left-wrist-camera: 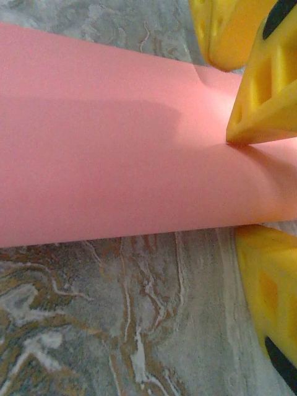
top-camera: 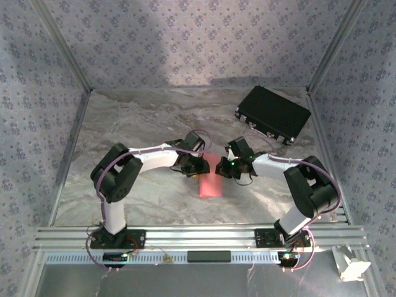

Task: Fold a paper plane with a square sheet of paper (pick it up from the middle)
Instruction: Hold the square sheet of paper at the center of the table.

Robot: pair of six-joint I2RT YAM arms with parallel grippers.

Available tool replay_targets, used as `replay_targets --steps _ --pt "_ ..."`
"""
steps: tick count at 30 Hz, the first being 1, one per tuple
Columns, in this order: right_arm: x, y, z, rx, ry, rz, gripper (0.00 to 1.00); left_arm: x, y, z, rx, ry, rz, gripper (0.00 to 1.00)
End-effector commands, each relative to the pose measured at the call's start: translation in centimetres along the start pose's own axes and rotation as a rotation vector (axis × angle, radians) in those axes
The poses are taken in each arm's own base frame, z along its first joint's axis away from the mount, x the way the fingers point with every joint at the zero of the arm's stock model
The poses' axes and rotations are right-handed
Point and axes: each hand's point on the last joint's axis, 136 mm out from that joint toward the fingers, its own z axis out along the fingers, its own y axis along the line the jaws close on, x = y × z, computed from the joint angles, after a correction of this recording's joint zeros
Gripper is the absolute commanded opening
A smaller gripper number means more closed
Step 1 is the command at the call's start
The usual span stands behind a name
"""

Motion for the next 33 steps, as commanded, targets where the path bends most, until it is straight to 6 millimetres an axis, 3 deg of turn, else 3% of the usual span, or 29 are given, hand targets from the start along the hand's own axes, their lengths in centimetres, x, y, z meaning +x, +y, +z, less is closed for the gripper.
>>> replay_targets --steps 1,7,13,16,19,22,29,31,33 --pt "-0.3 1.4 0.5 -0.038 0.022 -0.038 0.00 2.1 4.8 4.4 -0.161 0.053 0.007 0.43" --pt "0.2 0.3 1.8 -0.006 0.063 -0.026 0.00 2.1 4.8 4.5 -0.159 0.053 0.006 0.43" --pt "2.7 -4.6 2.5 0.174 0.121 -0.013 0.00 2.0 4.5 4.3 -0.150 0.049 0.005 0.43" --pt "3.1 -5.6 2.4 0.191 0.145 -0.029 0.00 1.7 3.6 3.7 -0.121 0.035 0.004 0.44" --pt "2.9 -5.1 2.2 0.165 0.160 -0.089 0.00 0.9 1.9 2.0 -0.064 -0.007 0.014 0.46" --pt "2.9 -4.8 2.0 0.139 0.181 -0.120 0.00 -0.4 -0.1 -1.0 0.001 -0.086 0.029 0.49" --pt "2.7 -4.6 2.1 0.101 0.191 -0.108 0.00 -2.2 -2.5 -6.4 0.181 -0.218 0.012 0.51" --pt "2.6 -4.7 2.1 0.101 0.185 -0.103 0.00 -2.5 -3.2 -7.1 0.251 -0.222 0.013 0.46" --pt "2.6 -4.9 2.1 0.101 0.185 -0.090 0.00 -2.6 -4.2 -7.3 0.345 -0.198 0.011 0.32"
